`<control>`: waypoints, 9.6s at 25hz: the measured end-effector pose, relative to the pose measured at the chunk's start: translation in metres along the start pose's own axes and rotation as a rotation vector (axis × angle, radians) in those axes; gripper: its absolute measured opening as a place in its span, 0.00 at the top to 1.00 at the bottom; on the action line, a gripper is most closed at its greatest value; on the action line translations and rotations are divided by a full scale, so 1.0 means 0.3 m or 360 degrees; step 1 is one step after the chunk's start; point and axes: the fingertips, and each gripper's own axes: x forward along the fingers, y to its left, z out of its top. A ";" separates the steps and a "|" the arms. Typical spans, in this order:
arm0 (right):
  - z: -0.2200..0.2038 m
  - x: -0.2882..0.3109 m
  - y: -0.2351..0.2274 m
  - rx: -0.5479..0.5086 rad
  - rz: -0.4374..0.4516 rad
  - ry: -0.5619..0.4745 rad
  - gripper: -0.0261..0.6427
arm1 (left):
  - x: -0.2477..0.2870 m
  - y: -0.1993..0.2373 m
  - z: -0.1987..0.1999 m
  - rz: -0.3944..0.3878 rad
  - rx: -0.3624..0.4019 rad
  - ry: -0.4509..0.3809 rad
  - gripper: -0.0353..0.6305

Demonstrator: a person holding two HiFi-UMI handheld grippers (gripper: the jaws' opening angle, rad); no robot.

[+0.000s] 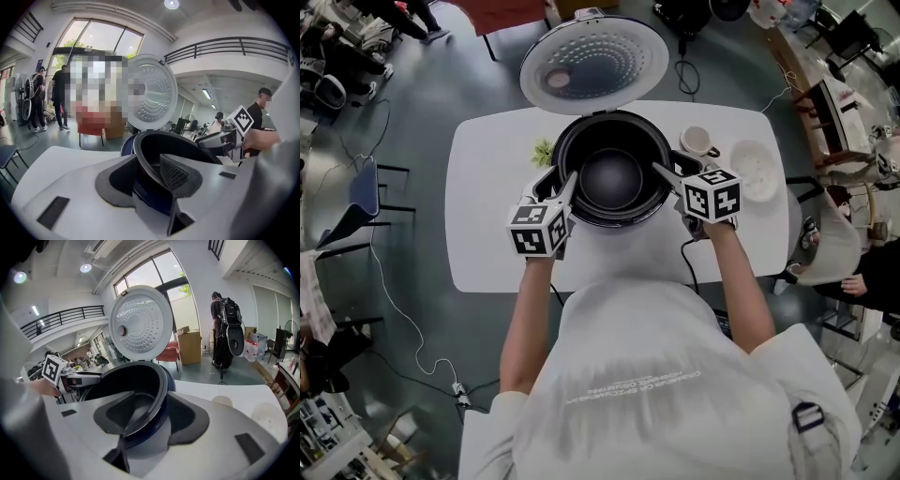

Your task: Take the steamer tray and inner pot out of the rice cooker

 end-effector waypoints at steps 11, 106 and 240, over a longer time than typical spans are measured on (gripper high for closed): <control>-0.005 0.003 0.000 -0.0039 -0.0120 0.0006 0.66 | -0.006 -0.003 0.006 -0.0022 0.0006 -0.0036 0.70; -0.606 -1.156 -0.721 0.1492 -0.0336 -0.1060 0.82 | 0.387 -1.333 -0.052 -0.1282 -0.0262 0.0082 0.76; 0.477 -0.601 0.208 -0.0751 -0.0012 -0.0832 0.92 | -0.381 -0.394 0.566 0.0011 0.0753 -0.0677 0.92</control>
